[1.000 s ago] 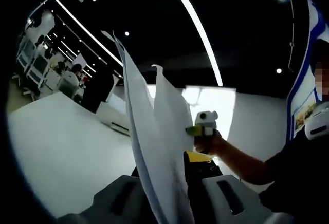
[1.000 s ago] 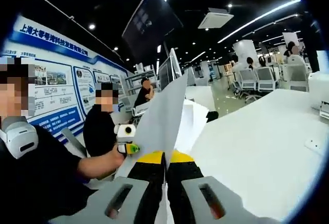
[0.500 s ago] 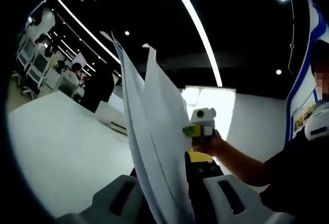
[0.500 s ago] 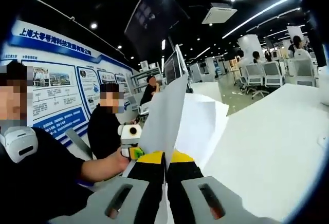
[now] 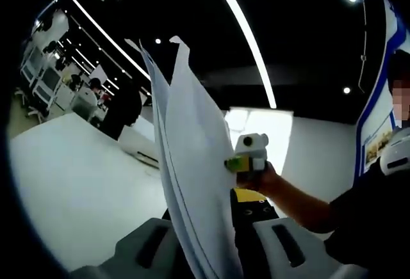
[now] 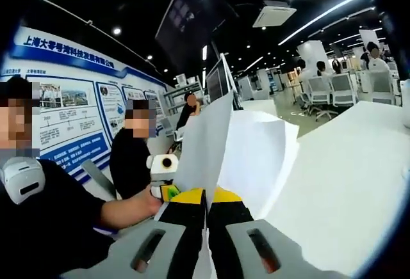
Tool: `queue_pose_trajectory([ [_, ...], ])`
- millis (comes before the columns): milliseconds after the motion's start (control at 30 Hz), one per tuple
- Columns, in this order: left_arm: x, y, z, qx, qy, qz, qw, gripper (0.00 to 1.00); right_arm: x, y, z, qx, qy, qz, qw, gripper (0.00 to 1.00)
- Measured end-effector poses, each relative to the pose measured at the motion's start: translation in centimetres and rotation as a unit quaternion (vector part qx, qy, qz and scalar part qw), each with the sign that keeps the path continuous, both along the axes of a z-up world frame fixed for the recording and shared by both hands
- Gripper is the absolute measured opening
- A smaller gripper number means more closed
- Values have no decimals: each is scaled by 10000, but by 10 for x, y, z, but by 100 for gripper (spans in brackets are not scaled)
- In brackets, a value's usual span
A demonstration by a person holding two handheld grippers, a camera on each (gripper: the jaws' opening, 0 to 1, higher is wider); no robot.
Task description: Organize the stack of printing papers by aligning and flattening the scattered papers on the table
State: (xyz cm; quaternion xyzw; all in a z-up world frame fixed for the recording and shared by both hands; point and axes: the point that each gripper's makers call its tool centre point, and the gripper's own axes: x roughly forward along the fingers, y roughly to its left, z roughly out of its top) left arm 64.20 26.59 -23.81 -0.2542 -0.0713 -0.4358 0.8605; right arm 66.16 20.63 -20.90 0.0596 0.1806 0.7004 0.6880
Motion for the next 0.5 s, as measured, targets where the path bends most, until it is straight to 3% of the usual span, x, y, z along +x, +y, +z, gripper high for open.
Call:
queue_pose_trajectory([
  [200,0,1,0,16,-43,27,10000,15,7,1,1,40,47,-68,10000,0],
  [500,0,2,-3,221,-162,79,9996,6,9,5,0,-54,-211,-40,9998,0],
])
